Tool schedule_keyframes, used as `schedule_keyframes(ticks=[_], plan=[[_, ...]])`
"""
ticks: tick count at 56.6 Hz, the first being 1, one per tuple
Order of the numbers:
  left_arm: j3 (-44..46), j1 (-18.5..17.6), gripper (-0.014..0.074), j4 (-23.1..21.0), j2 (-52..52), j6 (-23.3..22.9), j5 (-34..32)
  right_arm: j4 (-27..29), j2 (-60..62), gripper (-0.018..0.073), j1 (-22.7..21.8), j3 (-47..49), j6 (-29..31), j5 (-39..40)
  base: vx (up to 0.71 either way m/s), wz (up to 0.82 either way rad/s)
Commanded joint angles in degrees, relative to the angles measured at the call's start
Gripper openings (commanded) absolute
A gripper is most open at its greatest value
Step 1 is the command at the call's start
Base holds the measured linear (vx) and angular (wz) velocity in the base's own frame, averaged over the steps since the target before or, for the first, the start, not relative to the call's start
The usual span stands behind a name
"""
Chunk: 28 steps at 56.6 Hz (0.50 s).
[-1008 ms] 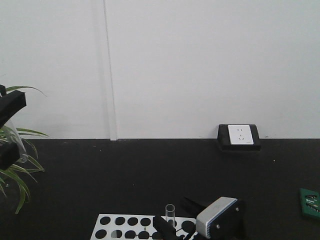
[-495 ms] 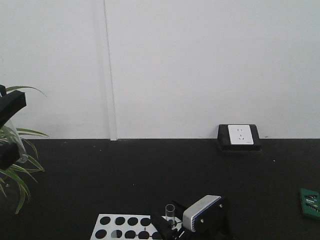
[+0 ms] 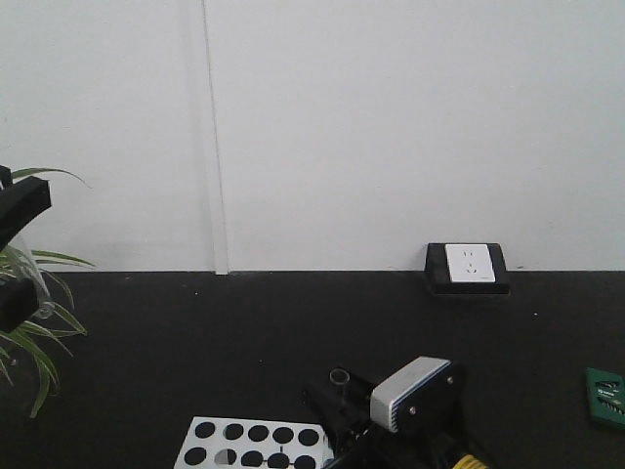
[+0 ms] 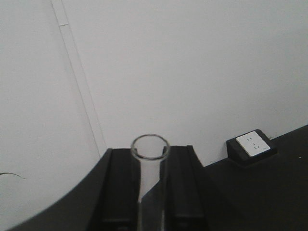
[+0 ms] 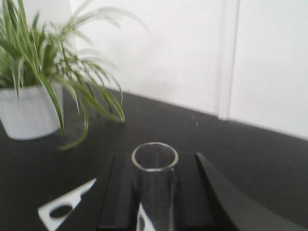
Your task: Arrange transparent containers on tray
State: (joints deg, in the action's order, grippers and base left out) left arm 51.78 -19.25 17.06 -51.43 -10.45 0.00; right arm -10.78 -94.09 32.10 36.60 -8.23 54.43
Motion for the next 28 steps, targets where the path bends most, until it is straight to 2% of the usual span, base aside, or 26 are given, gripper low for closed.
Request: schedule_keyframes(ticks=[1,9,14,23,28], plan=[[1.92,-0.28,0.0000,-0.59,0.69,-0.08,-3.13,0.05,7.68,-0.0010,-0.04,1.46,0.00,0.82,0.00,0.00],[1.92,-0.28,0.0000,-0.59,0.69,-0.08,-1.20,0.40,18.17,-0.0009,-0.04,1.50,0.00,-8.67,0.00,0.00],[1.92,-0.28,0.0000,-0.59,0.69,-0.08,0.87,0.46,24.95,-0.0009,-0.04,2.94,0.00,-18.37,0.00,0.00],[1.92,-0.28,0.0000,-1.37,0.69,-0.74,6.46,0.46,35.80,-0.0009,-0.04,7.53,0.00,-40.28,0.00,0.00],[1.92,-0.33,0.0000,-3.64,0.69,-0.73,10.50,0.46,40.33,-0.0009,-0.04,9.91,0.00,-49.84,0.00,0.00]])
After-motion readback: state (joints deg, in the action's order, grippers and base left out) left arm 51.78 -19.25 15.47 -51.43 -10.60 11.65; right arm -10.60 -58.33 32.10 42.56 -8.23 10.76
